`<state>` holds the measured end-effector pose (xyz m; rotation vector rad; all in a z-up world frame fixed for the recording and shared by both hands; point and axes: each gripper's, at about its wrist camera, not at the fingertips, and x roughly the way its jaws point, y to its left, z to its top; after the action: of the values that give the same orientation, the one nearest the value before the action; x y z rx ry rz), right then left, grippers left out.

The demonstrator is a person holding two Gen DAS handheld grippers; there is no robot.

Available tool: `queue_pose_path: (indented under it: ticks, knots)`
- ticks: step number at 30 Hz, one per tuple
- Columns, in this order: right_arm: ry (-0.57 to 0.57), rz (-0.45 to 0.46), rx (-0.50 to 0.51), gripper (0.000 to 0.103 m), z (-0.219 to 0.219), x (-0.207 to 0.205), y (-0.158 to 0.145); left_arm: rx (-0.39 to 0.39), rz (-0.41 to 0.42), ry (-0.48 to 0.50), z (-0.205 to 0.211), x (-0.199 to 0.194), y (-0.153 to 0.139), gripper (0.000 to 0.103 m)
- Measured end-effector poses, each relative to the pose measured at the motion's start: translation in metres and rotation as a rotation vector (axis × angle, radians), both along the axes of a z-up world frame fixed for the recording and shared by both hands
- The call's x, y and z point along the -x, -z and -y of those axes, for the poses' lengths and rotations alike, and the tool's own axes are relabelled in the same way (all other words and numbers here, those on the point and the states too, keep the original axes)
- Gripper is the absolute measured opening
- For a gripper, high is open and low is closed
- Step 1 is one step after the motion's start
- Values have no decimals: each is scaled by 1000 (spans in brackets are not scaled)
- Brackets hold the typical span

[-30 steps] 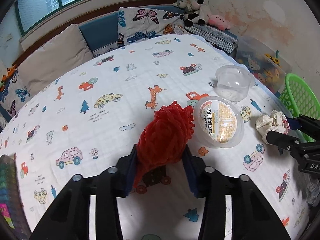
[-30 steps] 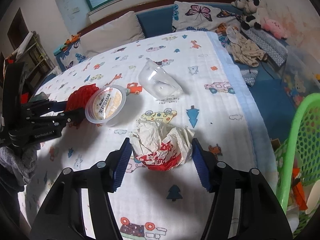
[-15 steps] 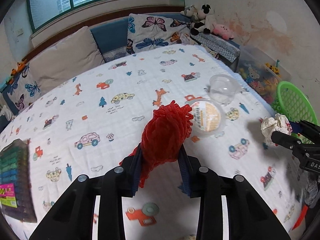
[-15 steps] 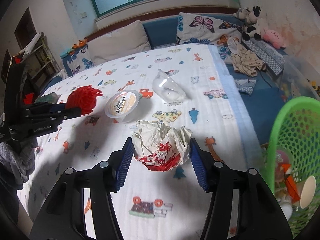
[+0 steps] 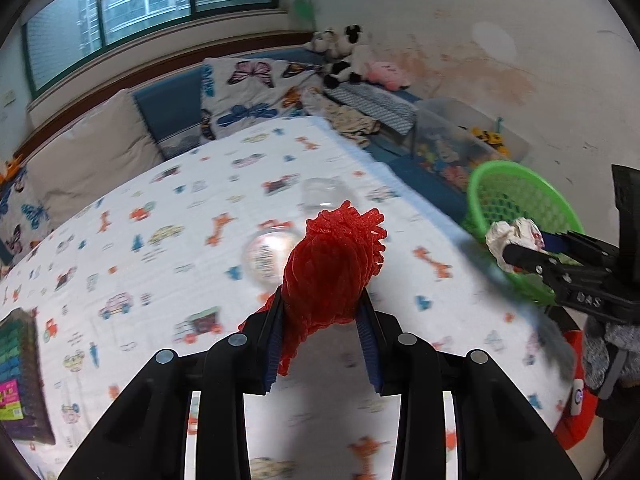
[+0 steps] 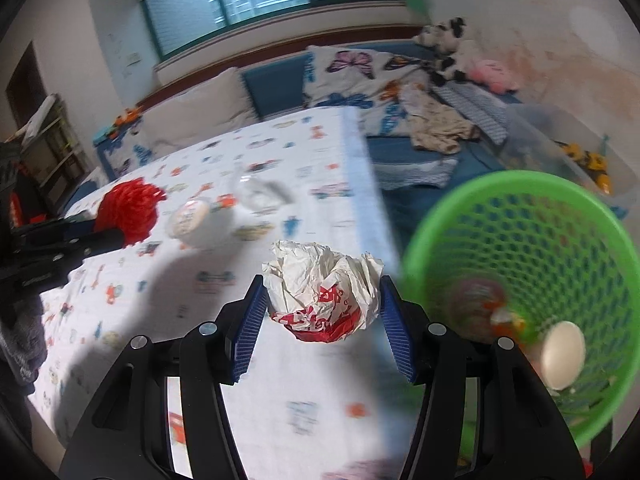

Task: Collect trash
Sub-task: 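Carry the net and crumpled paper over the green basket and open both tools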

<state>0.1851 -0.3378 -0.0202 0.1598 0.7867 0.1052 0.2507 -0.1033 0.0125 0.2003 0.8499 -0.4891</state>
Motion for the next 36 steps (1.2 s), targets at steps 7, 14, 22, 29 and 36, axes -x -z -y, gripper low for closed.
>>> queue_pose_path:
  ticks: [7,14,22,29,36]
  knots:
    - [137,0,61,57,65,16,-2,13,-6,70,47,12,-3,33]
    - [249,-28,73,60,124,20,7,11,-5,150,94,25,-5,33]
    - [321,-39,76,63,157,19,15,-1,-11,211,133,33,-5,33]
    - [344,-20,93,68,167,18,15,-2,-18,249,157,40,-3,33]
    - [347,-7,82,68,173,18,13,-5,-28,266,171,41,0,33]
